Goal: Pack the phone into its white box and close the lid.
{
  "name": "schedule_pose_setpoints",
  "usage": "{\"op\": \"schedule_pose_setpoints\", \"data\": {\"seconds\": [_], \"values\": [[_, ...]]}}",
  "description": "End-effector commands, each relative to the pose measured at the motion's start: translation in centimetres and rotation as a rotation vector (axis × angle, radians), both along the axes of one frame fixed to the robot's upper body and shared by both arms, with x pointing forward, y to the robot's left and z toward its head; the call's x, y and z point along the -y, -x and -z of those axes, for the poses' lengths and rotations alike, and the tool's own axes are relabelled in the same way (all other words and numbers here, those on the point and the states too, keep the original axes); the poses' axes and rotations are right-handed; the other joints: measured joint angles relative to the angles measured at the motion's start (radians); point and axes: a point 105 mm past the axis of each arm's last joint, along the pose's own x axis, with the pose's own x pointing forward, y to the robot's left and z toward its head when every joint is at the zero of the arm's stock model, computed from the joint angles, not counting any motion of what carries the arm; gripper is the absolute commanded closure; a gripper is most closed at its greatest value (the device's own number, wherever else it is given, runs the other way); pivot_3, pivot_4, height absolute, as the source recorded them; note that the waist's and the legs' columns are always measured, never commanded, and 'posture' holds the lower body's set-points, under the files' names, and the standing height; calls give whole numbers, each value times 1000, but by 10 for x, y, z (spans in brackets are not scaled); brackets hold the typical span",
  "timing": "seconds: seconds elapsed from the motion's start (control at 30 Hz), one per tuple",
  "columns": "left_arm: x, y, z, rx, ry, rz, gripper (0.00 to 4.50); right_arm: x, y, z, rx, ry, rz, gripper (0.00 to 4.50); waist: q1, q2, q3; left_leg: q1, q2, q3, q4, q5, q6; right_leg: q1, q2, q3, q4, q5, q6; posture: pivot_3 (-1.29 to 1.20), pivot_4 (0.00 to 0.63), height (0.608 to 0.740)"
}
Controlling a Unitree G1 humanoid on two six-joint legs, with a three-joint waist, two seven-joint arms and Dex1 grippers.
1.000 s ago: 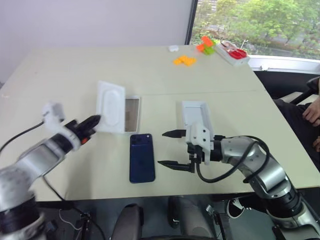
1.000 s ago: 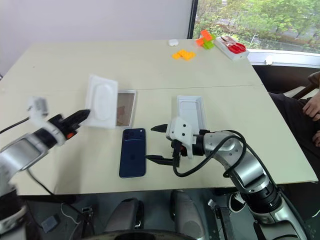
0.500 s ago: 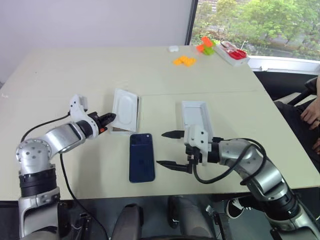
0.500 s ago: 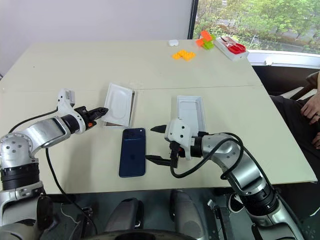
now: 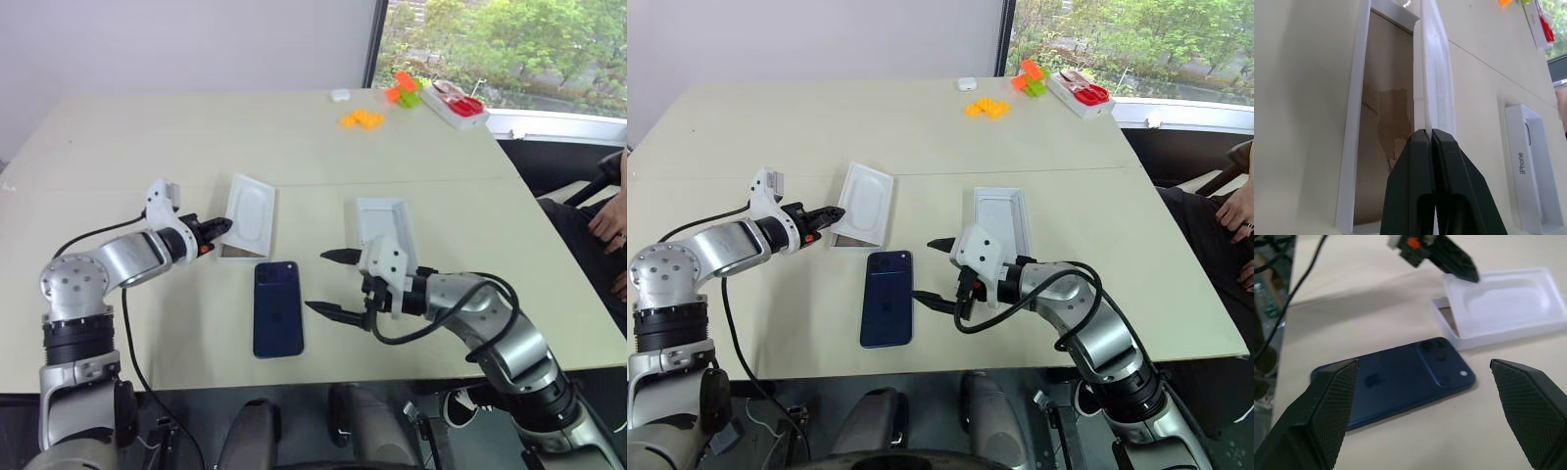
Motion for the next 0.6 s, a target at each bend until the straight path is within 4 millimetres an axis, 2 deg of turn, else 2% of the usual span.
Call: {"op": "schedule_pose_setpoints", "data": {"seconds": [0.03, 0.17, 0.6], "values": [[-6, -3, -14, 43, -23, -4, 4462, 1, -3, -14, 30, -49, 26, 0, -1, 0, 0, 0, 0, 0, 0, 0, 0, 0, 0, 0, 0, 0, 0, 0, 150, 734], [-12, -6, -17, 50, -23, -11, 4462, 1, -7, -15, 22, -56, 54, 0, 0, 0, 0, 0, 0, 0, 0, 0, 0, 0, 0, 0, 0, 0, 0, 0, 150, 734], [-10, -10, -16, 42, -34, 6, 4462, 1, -10, -16, 32, -67, 71, 0, -2, 0, 0, 0, 0, 0, 0, 0, 0, 0, 0, 0, 0, 0, 1, 0, 150, 734]]}}
